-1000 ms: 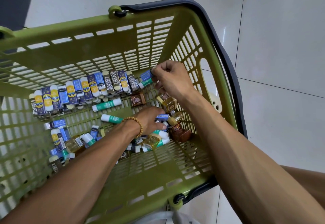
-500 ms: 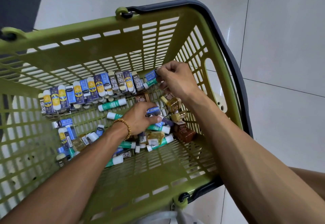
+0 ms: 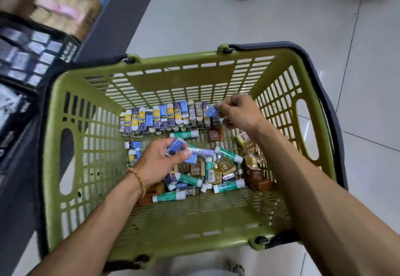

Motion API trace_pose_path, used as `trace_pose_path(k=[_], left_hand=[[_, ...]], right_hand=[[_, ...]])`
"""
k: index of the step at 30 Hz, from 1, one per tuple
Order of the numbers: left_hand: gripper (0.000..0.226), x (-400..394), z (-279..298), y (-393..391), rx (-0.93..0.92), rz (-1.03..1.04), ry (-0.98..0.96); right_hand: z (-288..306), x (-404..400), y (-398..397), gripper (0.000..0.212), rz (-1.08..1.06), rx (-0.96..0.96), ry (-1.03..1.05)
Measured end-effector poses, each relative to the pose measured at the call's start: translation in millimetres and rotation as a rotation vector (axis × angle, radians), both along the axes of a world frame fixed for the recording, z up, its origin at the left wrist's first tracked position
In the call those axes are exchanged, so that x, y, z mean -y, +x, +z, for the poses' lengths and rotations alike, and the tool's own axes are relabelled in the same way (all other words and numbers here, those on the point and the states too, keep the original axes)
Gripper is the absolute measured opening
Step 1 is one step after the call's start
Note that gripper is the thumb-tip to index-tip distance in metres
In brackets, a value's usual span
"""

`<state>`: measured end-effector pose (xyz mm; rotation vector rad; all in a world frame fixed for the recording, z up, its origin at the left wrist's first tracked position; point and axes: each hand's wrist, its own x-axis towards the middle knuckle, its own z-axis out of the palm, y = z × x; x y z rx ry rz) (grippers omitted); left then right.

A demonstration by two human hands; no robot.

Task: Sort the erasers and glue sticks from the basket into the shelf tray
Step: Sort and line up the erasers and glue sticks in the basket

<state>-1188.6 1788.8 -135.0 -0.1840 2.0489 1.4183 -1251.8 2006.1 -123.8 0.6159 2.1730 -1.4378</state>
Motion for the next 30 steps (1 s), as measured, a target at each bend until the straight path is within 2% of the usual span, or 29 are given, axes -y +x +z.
trace_pose_path(k=[3,6,12,15,19,21,22,25,27,30], left_hand=[[0.005,9,6,7,0.006,0.053,0.021],[0.003,12,10,8,0.027,0.132,0.048],[0.002,18,7,5,0.058,0.231,0.059],[0.002,19,4,3,0.095,0.307,0.089],[0.003,14,7,-3,0.112,0.423,0.154],[0.005,13,9,-4,0.115,0.464,0.156],[0.005,13,11,-4,0.118,0.486,0.16],[0.003,16,16,-2,0.119,0.566,0.205],[0.002,20,18,1,0.108,0.613,0.202],[0.001,28,21,6,0.087,0.668,0.158]], right_hand=[[-7,1,-12,0.027,0.179,0.019,0.189],[-17,1,-20,0.028,0.208,0.034,0.2],[-37,22,-23,0.008,-0.084,0.023,0.011],[-44,25,-22,0.009,-0.16,0.024,-0.052],[-45,22,-18,0.014,-0.197,-0.061,0.043],[-31,24,-13,0.019,-0.129,-0.132,0.079],[-19,27,-9,0.02,-0.041,-0.111,0.026],[15,46,1,0.026,0.26,0.121,-0.285],[26,58,5,0.022,0.399,0.182,-0.346],[26,74,6,0.02,0.411,0.133,-0.346]])
